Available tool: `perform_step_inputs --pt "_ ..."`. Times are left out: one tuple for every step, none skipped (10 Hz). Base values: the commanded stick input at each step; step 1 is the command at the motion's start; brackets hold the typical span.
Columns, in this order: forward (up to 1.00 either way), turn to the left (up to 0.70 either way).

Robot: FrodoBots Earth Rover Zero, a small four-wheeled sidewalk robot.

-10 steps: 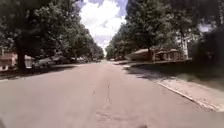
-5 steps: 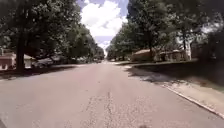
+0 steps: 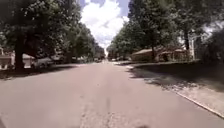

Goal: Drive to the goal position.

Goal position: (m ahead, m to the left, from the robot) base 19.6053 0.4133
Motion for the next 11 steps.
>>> perform_step_inputs --pt "0.70 0.00" --pt "0.70 0.00" --pt "0.70 0.00" --pt "0.70 0.00" --pt "0.70 0.00" --pt "0.70 0.00" --pt "0.70 -0.01" --pt "0.70 -0.16" --pt "0.70 -0.31" --pt "0.70 -0.35" --pt "0.70 -0.35"
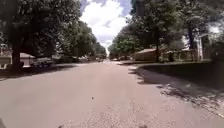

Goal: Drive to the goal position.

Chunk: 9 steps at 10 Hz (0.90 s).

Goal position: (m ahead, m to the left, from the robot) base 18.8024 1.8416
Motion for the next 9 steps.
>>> perform_step_inputs --pt "0.70 -0.32" --pt "0.70 0.00" --pt "0.70 0.00" --pt "0.70 0.00" --pt "0.70 0.00" --pt "0.70 0.00" --pt "0.70 0.00" --pt "0.70 0.00" --pt "0.70 0.00"
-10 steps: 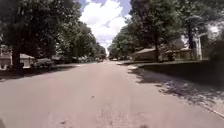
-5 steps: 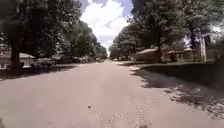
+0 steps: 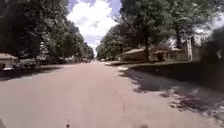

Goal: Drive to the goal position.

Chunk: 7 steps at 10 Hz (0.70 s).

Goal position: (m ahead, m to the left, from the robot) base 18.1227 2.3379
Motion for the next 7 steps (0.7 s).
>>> perform_step_inputs --pt "0.70 0.00" --pt "0.70 0.00" --pt "0.70 0.00" --pt "0.70 0.00" --pt "0.70 0.00" --pt "0.70 0.00" --pt "0.70 0.00"
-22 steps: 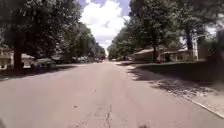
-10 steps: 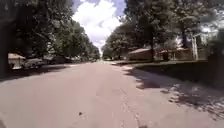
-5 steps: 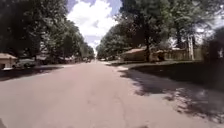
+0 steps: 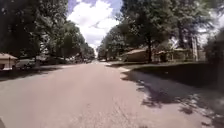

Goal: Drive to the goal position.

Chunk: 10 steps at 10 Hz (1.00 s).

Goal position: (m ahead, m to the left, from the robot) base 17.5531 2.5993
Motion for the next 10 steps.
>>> perform_step_inputs --pt "0.70 0.00" --pt "0.70 0.00" --pt "0.70 0.00" --pt "0.70 0.00" --pt "0.70 0.00" --pt "0.70 0.00" --pt "0.70 0.00" --pt "0.70 0.00" --pt "0.70 0.00" --pt "0.70 0.00"
